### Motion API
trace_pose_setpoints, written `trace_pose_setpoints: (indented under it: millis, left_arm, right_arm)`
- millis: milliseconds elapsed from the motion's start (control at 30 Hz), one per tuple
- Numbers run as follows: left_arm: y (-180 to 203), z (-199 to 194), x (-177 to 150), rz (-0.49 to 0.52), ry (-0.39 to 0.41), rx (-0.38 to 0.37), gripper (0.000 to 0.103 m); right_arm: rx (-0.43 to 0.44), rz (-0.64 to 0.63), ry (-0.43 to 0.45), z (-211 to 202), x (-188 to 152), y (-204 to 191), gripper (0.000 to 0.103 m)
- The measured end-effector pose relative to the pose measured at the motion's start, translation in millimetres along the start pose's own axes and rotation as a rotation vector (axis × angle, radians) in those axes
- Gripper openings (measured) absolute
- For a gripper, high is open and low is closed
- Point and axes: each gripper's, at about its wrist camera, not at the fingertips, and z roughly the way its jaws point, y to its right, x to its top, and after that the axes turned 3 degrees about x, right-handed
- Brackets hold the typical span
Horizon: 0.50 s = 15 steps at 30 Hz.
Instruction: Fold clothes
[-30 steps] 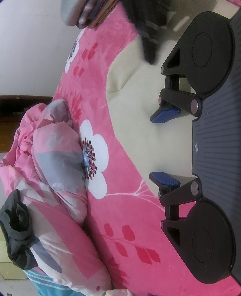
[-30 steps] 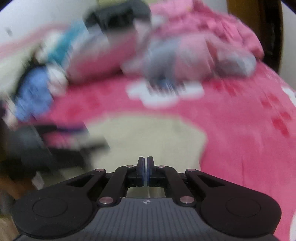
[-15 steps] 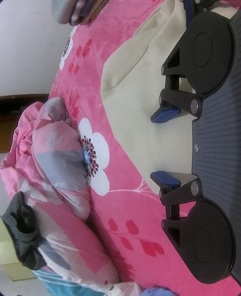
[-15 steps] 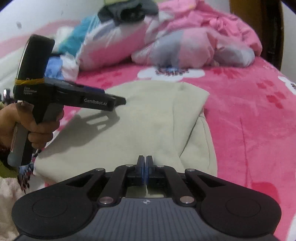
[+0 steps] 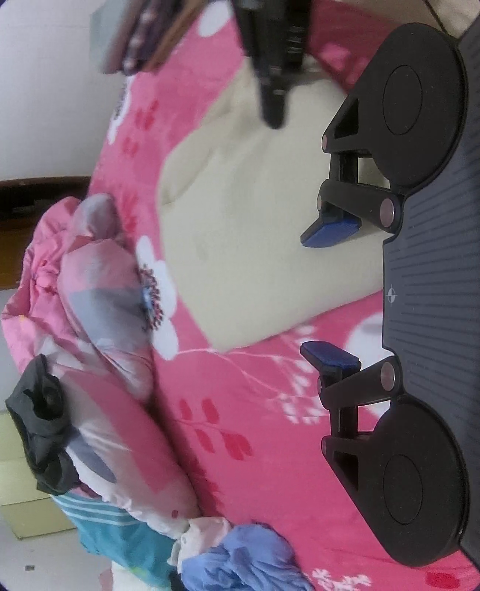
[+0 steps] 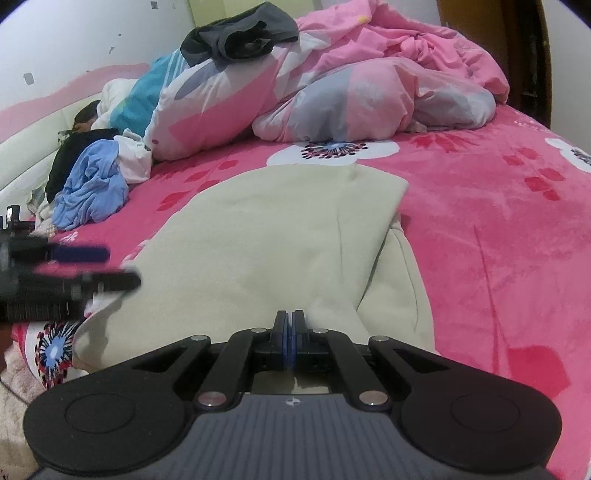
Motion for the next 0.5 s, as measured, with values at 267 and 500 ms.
trace_pose_setpoints:
  millis: [267, 500]
  left_arm:
    - [2.8, -0.3, -5.8, 0.02, 0.006, 0.025, 0.057]
    - [4.6, 0.4, -5.8, 0.021, -0.004, 0.027, 0.057]
  right_arm:
    - [-0.024, -0.023, 0.022, -21.0, 12.6, -23.0, 0.0]
    - [-0.017, -0.064, -0.011, -15.3, -6.9, -32.2, 0.0]
